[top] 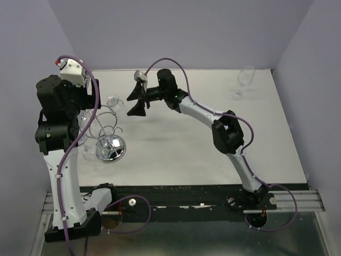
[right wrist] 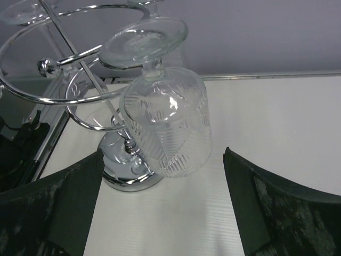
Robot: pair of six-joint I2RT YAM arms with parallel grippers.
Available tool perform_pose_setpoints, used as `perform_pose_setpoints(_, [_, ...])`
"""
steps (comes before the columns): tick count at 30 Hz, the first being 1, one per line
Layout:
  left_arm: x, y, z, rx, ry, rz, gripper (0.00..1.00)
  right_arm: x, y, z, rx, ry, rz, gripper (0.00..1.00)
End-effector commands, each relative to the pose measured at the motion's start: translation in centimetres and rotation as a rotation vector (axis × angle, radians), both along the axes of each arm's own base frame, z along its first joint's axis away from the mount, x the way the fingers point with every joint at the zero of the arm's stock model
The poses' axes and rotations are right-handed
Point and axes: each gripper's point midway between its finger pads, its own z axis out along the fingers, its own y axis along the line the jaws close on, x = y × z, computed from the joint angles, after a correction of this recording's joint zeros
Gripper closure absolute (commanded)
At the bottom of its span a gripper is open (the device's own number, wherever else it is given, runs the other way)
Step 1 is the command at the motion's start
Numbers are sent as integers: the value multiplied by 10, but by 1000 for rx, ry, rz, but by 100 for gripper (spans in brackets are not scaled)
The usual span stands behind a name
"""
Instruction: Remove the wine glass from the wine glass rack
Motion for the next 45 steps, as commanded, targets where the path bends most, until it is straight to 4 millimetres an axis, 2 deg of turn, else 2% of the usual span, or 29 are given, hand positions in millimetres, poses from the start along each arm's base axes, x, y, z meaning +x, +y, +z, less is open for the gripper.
perform_pose_setpoints(1, [-17, -3, -4, -34, 1, -6, 1, 2, 16, 6, 40, -6, -39, 0])
perform_pose_setpoints(4, [-22, -4, -9, -40, 10, -10, 1, 1, 22, -3, 26, 38, -55, 0])
perform_pose_setpoints(11, [-27, 0, -12, -41, 11, 4, 1, -1, 36, -12, 23, 10, -83, 0])
perform_pose_setpoints(21, [-26, 6, -10, -64, 9, 23, 1, 1, 45, -4, 75, -22, -64, 0])
perform_pose_setpoints(28, [-20, 8, -7, -61, 7, 21, 1, -14, 55, -7, 78, -36, -4, 0])
perform_pose_setpoints(34, [-20, 8, -8, -58, 7, 18, 1, -15, 58, -12, 76, -15, 1, 0])
perform_pose_setpoints(41, [-20, 8, -11, -52, 15, 18, 1, -9, 59, -1, 113, -67, -19, 8])
perform_pose_setpoints(45, [-19, 9, -11, -53, 12, 20, 1, -9, 60, 5, 134, -100, -9, 17])
